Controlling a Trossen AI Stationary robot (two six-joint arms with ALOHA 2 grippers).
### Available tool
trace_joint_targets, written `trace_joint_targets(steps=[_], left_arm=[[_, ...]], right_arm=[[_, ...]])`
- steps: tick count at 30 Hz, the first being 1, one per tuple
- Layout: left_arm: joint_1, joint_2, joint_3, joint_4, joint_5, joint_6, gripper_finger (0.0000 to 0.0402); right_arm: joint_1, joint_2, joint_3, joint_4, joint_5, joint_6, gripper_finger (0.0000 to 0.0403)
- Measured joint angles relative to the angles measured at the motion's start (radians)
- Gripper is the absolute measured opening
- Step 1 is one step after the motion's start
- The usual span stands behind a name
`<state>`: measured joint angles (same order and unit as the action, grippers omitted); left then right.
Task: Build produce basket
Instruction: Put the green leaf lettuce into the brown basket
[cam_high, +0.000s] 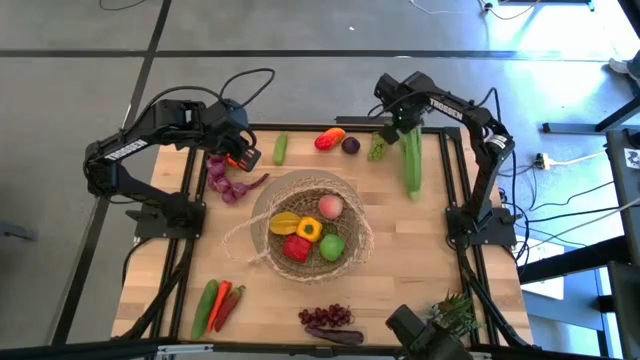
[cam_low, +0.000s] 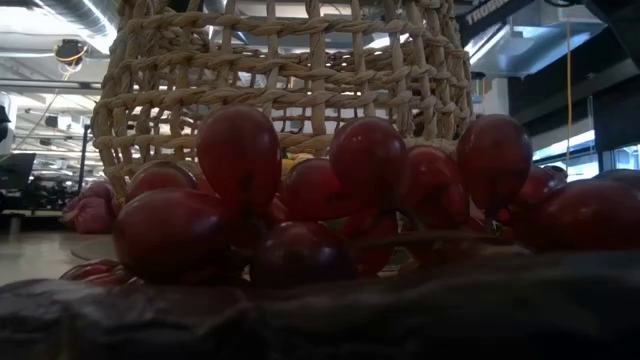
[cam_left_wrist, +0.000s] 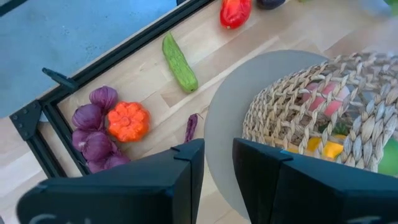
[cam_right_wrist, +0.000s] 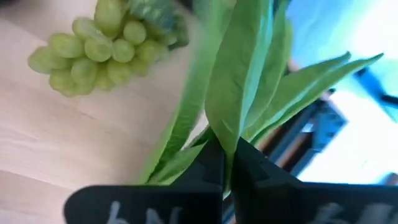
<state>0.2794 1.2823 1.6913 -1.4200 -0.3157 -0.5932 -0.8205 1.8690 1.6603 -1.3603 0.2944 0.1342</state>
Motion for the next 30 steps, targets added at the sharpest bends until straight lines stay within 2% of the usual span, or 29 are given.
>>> trace_joint_targets(steps=[8,19,22,24,30], left_arm=[[0.0,0.0,0.0,0.0,0.0,0.005,0.0075],[0.0,0.0,0.0,0.0,0.0,0.005,0.0075],[0.0,0.0,0.0,0.001,-0.004,0.006,0.0075],[0.0,0.0,0.0,0.015,-0.019,0.028,0.0075],[0.0,0.0,0.0,0.157,-0.023,0.144,0.0075]], right_arm=[[0.068,-0.036,0.241,-0.095,0.135,0.019,0.0],[0.248,-0.046,0.682,-0.043,0.296,-0.069,0.0],[0.309,-0.089,0.671,0.098,0.323,-0.125,0.0],[0.343,-0.109,0.665,0.169,0.295,-0.143,0.0],[0.451,-0.126,0.665,0.346,0.28,-0.207,0.0]])
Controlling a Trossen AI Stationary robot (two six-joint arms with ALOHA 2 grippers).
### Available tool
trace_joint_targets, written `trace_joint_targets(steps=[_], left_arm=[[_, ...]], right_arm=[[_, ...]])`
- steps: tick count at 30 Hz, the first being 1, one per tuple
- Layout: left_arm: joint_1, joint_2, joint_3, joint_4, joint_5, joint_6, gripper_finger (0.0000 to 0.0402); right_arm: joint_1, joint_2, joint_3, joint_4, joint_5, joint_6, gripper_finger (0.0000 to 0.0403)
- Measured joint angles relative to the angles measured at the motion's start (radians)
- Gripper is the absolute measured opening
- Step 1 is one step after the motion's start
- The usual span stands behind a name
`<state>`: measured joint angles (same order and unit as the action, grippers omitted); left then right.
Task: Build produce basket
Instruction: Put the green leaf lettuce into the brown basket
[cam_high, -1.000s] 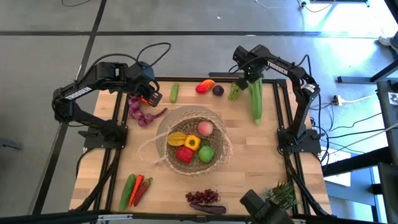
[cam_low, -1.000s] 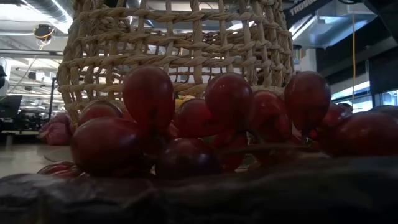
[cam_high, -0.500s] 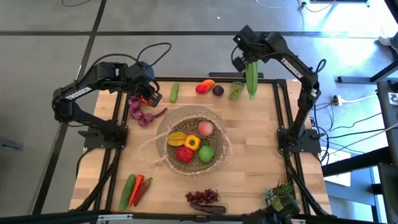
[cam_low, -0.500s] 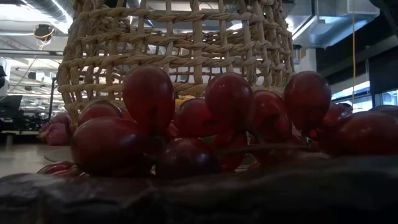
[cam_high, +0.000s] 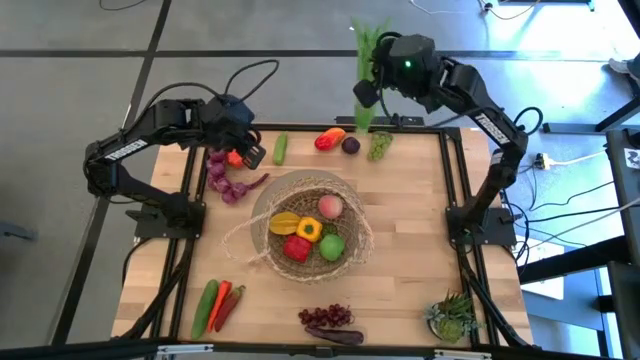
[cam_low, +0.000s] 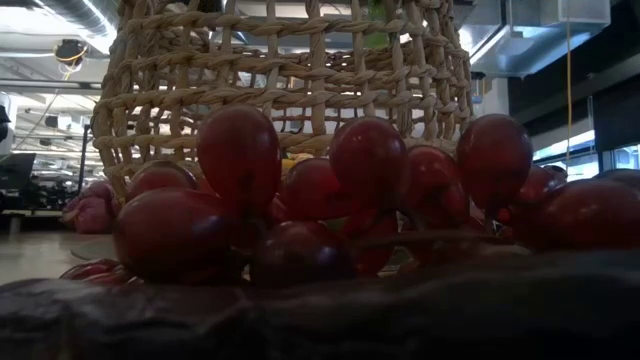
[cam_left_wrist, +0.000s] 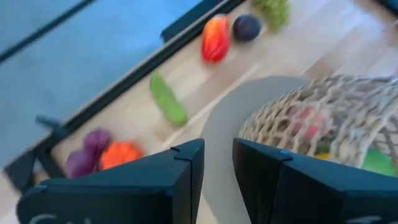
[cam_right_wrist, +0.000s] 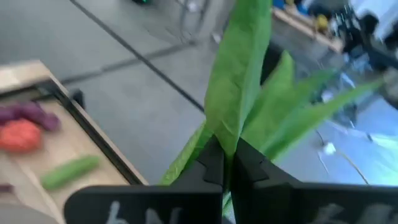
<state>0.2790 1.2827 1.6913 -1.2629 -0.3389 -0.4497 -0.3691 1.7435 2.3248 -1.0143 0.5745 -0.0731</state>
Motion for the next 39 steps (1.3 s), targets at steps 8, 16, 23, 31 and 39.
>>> trace_joint_targets(steps=[8,16,23,31,39], left_arm=[[0.0,0.0,0.0,0.171,-0.017,0.186,0.0075],[0.0,0.0,0.0,0.408,-0.013,0.482,0.0075],[0.003,0.028,0.0,0.747,-0.016,0.661,0.0075],[0.035,0.031,0.001,0.985,0.05,0.591,0.0075],[0.07,0.032,0.0,0.977,0.132,0.591,0.0075]], right_arm=[[0.12,-0.001,-0.001,0.128,-0.052,-0.067,0.0],[0.172,-0.001,-0.001,0.128,-0.052,-0.108,0.0],[0.214,-0.001,-0.001,0.116,-0.052,-0.169,0.0],[0.243,-0.001,-0.001,0.096,-0.052,-0.212,0.0],[0.242,-0.001,-0.001,0.095,-0.139,-0.238,0.0]])
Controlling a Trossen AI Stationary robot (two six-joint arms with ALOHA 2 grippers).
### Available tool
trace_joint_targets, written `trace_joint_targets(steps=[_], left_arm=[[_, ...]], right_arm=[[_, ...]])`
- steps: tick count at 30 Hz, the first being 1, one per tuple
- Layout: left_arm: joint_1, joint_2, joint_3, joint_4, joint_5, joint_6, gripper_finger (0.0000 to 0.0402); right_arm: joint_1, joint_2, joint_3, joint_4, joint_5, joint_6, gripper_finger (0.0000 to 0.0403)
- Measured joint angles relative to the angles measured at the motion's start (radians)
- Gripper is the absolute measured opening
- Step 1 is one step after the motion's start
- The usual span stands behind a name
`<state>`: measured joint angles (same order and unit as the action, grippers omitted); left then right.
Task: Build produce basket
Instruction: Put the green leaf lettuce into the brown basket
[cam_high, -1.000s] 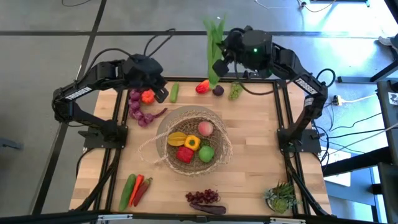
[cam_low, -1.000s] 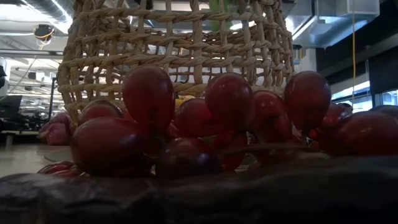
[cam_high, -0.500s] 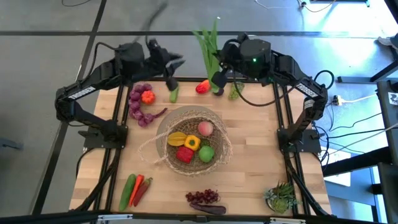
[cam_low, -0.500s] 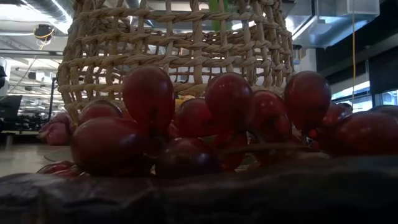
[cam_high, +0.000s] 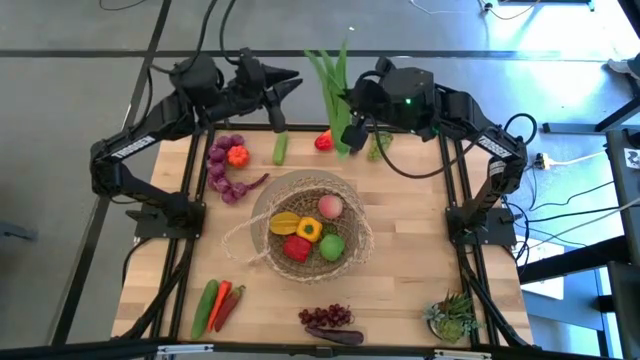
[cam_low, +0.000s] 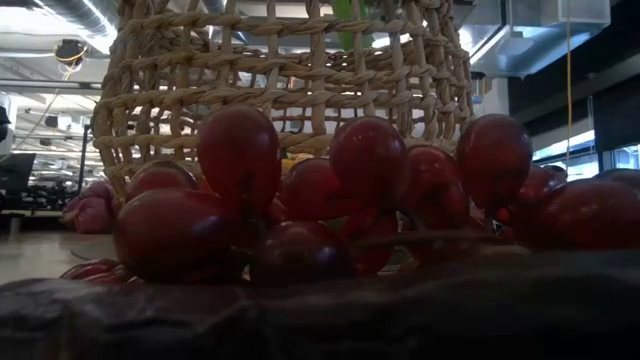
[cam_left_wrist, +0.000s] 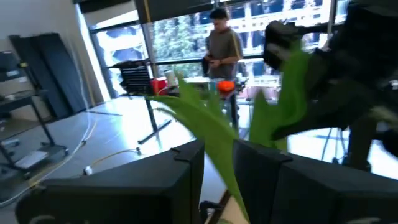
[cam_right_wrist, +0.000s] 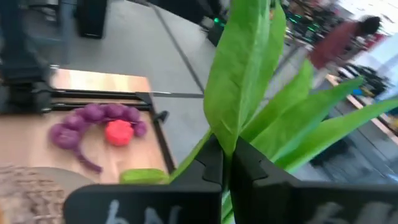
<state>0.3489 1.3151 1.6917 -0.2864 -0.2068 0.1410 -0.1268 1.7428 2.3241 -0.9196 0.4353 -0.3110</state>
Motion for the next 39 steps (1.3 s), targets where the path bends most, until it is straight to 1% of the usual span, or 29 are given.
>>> trace_joint_targets(steps=[5,9,14,18,21,25,28,30,33,39], left_arm=[[0.022,-0.009,0.0,-0.102,0.0,-0.025,0.0075],[0.024,-0.032,0.0,-0.209,0.0,-0.027,0.0075],[0.024,-0.083,0.0,-0.288,0.016,-0.027,0.0075],[0.021,-0.134,0.0,-0.336,0.067,-0.029,0.0075],[0.021,-0.171,0.001,-0.366,0.111,-0.03,0.0075],[0.021,-0.214,0.001,-0.449,0.24,-0.046,0.0075],[0.02,-0.232,0.0,-0.529,0.318,-0.089,0.0075],[0.013,-0.233,0.001,-0.56,0.357,-0.109,0.0075],[-0.007,-0.228,0.0,-0.611,0.373,-0.113,0.0075],[-0.066,-0.22,0.0,-0.621,0.377,-0.113,0.0075]], right_arm=[[0.006,0.0,0.0,0.013,-0.101,-0.01,0.0],[0.038,0.0,0.0,0.051,-0.111,-0.014,0.0],[0.097,0.0,0.0,0.085,-0.117,0.006,0.0],[0.146,0.003,0.0,0.123,-0.115,0.075,0.0],[0.182,0.01,-0.004,0.138,-0.115,0.097,0.0],[0.223,0.038,-0.006,0.17,-0.11,0.097,0.0],[0.248,0.07,-0.008,0.178,-0.07,0.101,0.0],[0.261,0.089,-0.008,0.186,-0.065,0.121,0.0],[0.279,0.118,-0.008,0.19,-0.064,0.127,0.0],[0.302,0.147,-0.008,0.155,-0.063,0.171,0.0]])
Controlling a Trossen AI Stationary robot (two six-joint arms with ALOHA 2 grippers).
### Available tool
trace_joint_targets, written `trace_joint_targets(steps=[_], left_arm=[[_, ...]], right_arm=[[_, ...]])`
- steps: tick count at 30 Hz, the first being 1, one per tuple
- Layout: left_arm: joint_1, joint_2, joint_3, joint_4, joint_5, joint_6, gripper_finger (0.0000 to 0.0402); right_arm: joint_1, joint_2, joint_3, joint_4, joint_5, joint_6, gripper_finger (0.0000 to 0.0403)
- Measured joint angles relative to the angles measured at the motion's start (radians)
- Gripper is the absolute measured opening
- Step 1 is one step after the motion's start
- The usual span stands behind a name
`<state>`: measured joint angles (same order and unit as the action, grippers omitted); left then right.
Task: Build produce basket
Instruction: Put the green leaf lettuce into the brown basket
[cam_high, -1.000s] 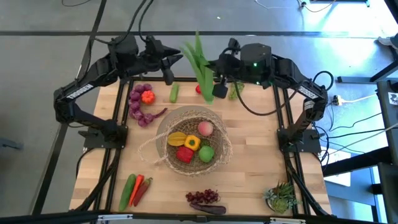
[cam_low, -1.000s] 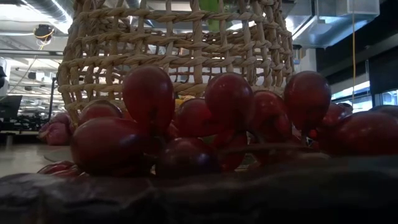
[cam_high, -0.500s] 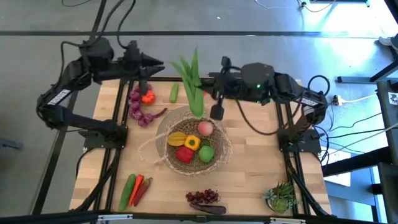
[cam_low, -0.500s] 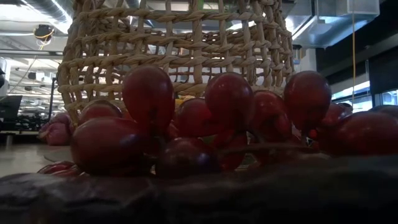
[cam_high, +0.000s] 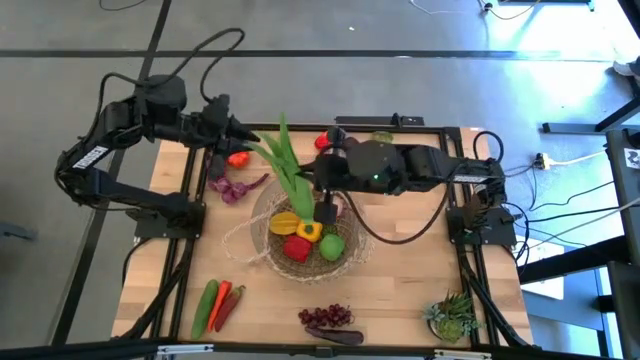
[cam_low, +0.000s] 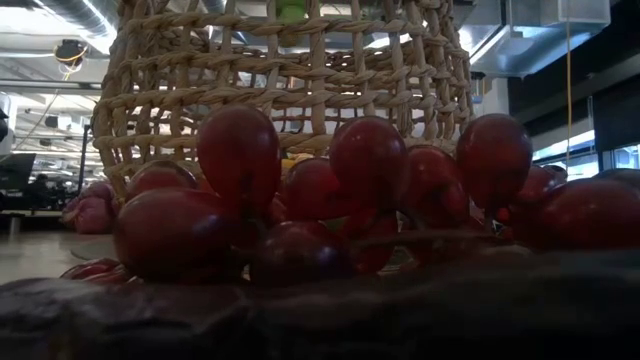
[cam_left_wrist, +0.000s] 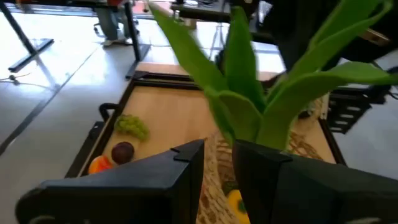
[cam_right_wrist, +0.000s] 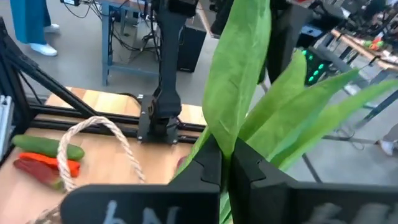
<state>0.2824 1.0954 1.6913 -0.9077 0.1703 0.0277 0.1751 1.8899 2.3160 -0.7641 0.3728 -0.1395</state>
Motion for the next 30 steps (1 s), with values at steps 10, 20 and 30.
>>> trace_joint_targets(steps=[10,20,30], left_arm=[[-0.063,-0.002,0.0,0.0,0.001,-0.026,0.0075],[-0.082,-0.004,0.0,0.0,0.0,0.066,0.0075],[-0.082,-0.073,0.0,-0.09,-0.007,0.293,0.0075]], right_arm=[[0.011,0.025,0.0,-0.034,0.0,0.052,0.0],[0.01,0.026,0.0,-0.037,0.003,0.009,0.0],[0.01,0.026,0.0,-0.042,0.002,-0.01,0.0]])
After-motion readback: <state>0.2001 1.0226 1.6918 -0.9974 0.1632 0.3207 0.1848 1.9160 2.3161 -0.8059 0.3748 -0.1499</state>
